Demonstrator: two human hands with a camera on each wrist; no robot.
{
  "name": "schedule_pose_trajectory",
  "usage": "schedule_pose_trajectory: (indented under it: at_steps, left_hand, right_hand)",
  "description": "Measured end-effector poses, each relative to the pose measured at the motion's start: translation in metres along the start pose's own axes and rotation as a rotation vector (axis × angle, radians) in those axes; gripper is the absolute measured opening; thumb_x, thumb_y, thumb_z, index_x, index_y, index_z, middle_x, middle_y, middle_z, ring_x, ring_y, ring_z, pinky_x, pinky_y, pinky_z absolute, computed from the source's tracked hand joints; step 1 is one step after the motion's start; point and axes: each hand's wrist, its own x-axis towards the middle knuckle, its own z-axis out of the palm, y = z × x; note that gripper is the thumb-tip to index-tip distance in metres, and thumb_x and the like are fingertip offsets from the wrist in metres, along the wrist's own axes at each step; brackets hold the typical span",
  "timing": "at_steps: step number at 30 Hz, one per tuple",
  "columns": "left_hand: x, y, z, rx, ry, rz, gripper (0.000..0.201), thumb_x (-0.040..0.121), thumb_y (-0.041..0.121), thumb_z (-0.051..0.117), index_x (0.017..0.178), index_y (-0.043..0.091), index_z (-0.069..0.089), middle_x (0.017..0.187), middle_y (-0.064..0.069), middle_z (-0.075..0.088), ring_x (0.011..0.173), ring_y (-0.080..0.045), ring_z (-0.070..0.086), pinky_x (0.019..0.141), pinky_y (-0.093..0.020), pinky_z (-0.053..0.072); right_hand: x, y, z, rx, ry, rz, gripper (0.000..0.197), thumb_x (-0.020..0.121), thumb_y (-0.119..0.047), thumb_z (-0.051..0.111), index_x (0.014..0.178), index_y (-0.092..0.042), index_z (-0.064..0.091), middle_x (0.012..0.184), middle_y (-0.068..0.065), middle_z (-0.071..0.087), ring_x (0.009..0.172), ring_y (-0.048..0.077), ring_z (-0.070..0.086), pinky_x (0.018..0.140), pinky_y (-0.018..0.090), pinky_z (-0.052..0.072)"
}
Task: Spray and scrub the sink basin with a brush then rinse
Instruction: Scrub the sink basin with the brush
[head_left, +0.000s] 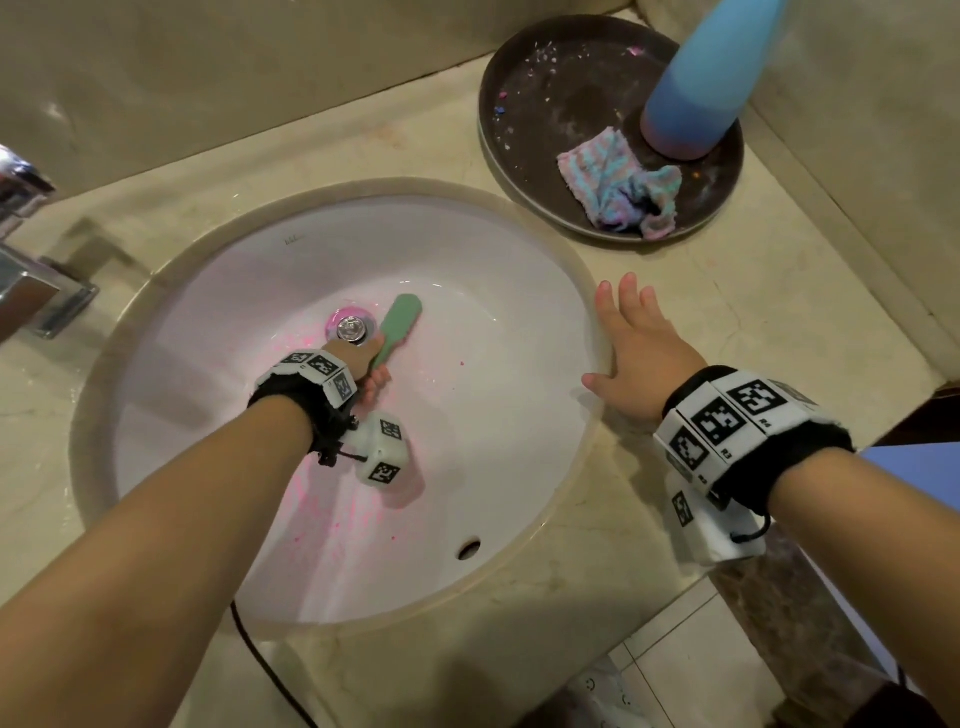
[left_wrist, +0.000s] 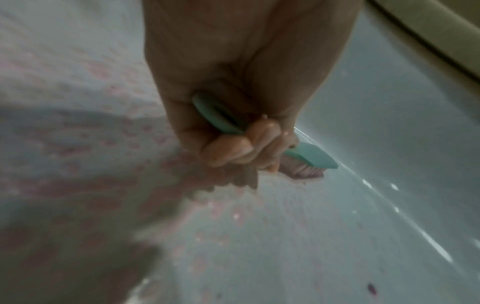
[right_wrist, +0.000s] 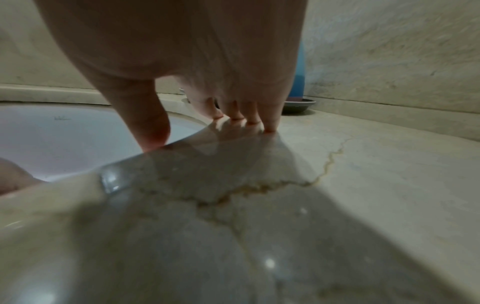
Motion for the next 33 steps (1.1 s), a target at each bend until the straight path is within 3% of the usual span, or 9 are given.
schedule_pose_trajectory:
  at_steps: [2, 10, 16, 19, 22, 29, 33]
  left_hand:
    - [0.003, -0.002, 0.003, -0.017, -0.040, -0.025, 0.049, 0.095, 0.050, 0.042, 0.071, 0.008, 0.044, 0.037, 0.002, 0.044, 0.024, -0.010, 0.034, 0.030, -0.012, 0.030]
    - [-0.028, -0.026, 0.035, 0.367, -0.251, -0.074, 0.054, 0.094, 0.052, 0.042, 0.064, 0.007, 0.046, 0.039, 0.002, 0.040, 0.028, -0.009, 0.032, 0.031, -0.014, 0.028]
    - [-0.038, -0.018, 0.025, 0.466, -0.087, 0.060, 0.048, 0.097, 0.041, 0.045, 0.066, 0.005, 0.050, 0.035, 0.003, 0.049, 0.024, -0.007, 0.034, 0.029, -0.013, 0.026]
    - [-0.037, -0.015, 0.022, 0.365, -0.014, 0.076, 0.045, 0.097, 0.041, 0.044, 0.068, 0.006, 0.048, 0.033, 0.003, 0.047, 0.022, -0.005, 0.035, 0.027, -0.012, 0.026]
    - [-0.040, -0.019, 0.025, 0.331, -0.036, 0.054, 0.044, 0.096, 0.041, 0.047, 0.069, 0.006, 0.048, 0.034, 0.002, 0.047, 0.023, -0.007, 0.035, 0.028, -0.011, 0.026]
    - [-0.046, -0.040, 0.016, 0.729, -0.055, 0.123, 0.053, 0.094, 0.047, 0.048, 0.061, 0.007, 0.060, 0.036, 0.003, 0.051, 0.027, -0.009, 0.037, 0.037, -0.016, 0.032]
    - [-0.047, -0.040, 0.000, 0.765, -0.036, 0.112, 0.054, 0.093, 0.051, 0.047, 0.061, 0.009, 0.062, 0.038, 0.004, 0.051, 0.032, -0.011, 0.038, 0.042, -0.019, 0.033]
  right_hand:
    - [0.000, 0.000, 0.001, -0.002, 0.004, -0.001, 0.092, 0.092, -0.036, 0.053, 0.148, -0.014, -0.016, 0.155, 0.010, -0.023, 0.144, 0.029, -0.014, 0.119, 0.043, 0.009]
    - [0.000, 0.000, 0.000, -0.004, -0.007, 0.002, 0.092, 0.092, -0.035, 0.053, 0.148, -0.015, -0.017, 0.155, 0.010, -0.024, 0.144, 0.028, -0.015, 0.119, 0.043, 0.008]
    - [0.000, 0.000, 0.000, -0.020, -0.006, 0.005, 0.091, 0.093, -0.035, 0.053, 0.148, -0.014, -0.017, 0.155, 0.010, -0.024, 0.144, 0.028, -0.015, 0.119, 0.042, 0.008]
    - [-0.001, -0.001, 0.000, -0.030, 0.002, 0.009, 0.092, 0.092, -0.036, 0.053, 0.148, -0.014, -0.016, 0.155, 0.010, -0.023, 0.145, 0.028, -0.014, 0.119, 0.042, 0.009]
    - [-0.001, -0.002, 0.000, -0.038, 0.003, 0.012, 0.092, 0.092, -0.036, 0.054, 0.148, -0.014, -0.016, 0.155, 0.010, -0.022, 0.145, 0.029, -0.013, 0.119, 0.042, 0.009]
    - [-0.002, -0.003, -0.002, -0.029, 0.007, 0.011, 0.091, 0.092, -0.036, 0.054, 0.149, -0.014, -0.014, 0.156, 0.010, -0.021, 0.145, 0.029, -0.012, 0.119, 0.041, 0.009]
    - [-0.002, -0.003, -0.003, -0.023, 0.012, 0.009, 0.092, 0.091, -0.039, 0.053, 0.149, -0.013, -0.013, 0.156, 0.011, -0.019, 0.145, 0.029, -0.011, 0.119, 0.042, 0.010]
